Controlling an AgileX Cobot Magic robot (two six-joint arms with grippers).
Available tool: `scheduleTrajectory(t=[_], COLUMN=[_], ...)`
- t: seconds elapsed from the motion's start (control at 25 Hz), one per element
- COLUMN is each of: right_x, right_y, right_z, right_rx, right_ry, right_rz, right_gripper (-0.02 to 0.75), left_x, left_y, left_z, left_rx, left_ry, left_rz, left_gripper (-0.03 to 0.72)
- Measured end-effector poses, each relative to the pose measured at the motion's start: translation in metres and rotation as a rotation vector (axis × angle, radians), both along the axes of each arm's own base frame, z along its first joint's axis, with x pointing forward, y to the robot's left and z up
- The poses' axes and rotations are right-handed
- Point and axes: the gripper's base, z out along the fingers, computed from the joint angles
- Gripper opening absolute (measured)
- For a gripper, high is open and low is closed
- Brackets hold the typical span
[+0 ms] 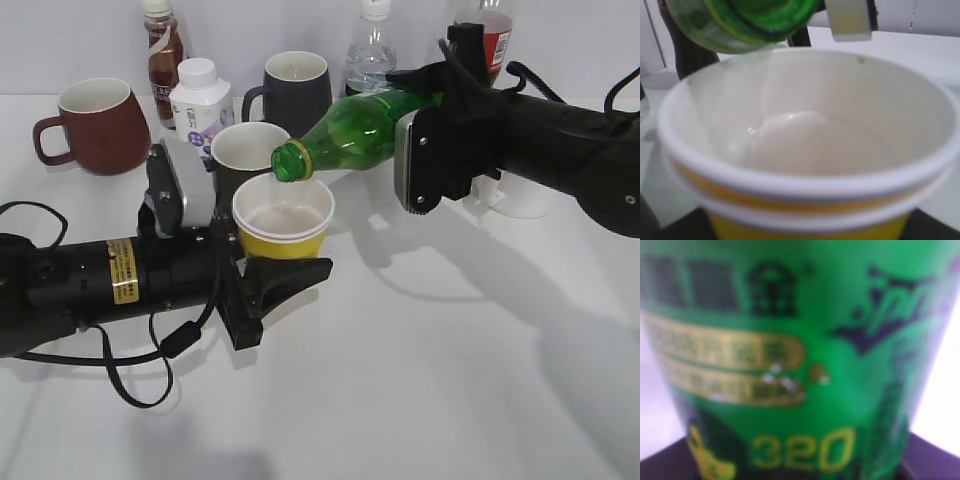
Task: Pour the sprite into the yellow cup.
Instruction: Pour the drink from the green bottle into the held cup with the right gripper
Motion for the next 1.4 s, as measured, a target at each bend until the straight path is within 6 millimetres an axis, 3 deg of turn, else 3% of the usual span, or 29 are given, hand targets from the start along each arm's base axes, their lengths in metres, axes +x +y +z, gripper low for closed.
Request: scheduleTrajectory(t=[1.4], right_x=[0.0014], right_y=[-0.0017], right_z=[0.0009], right_rx=[-0.07], right_ry=[-0.062], right_rz=[-0.008], right_gripper=[0.386], left_x=[-0.0018], left_y=[-0.0002], left_z=[-0.0021], left_rx=[0.025], left_ry=[0.001], left_rz=[-0.022], left_gripper=[0.401])
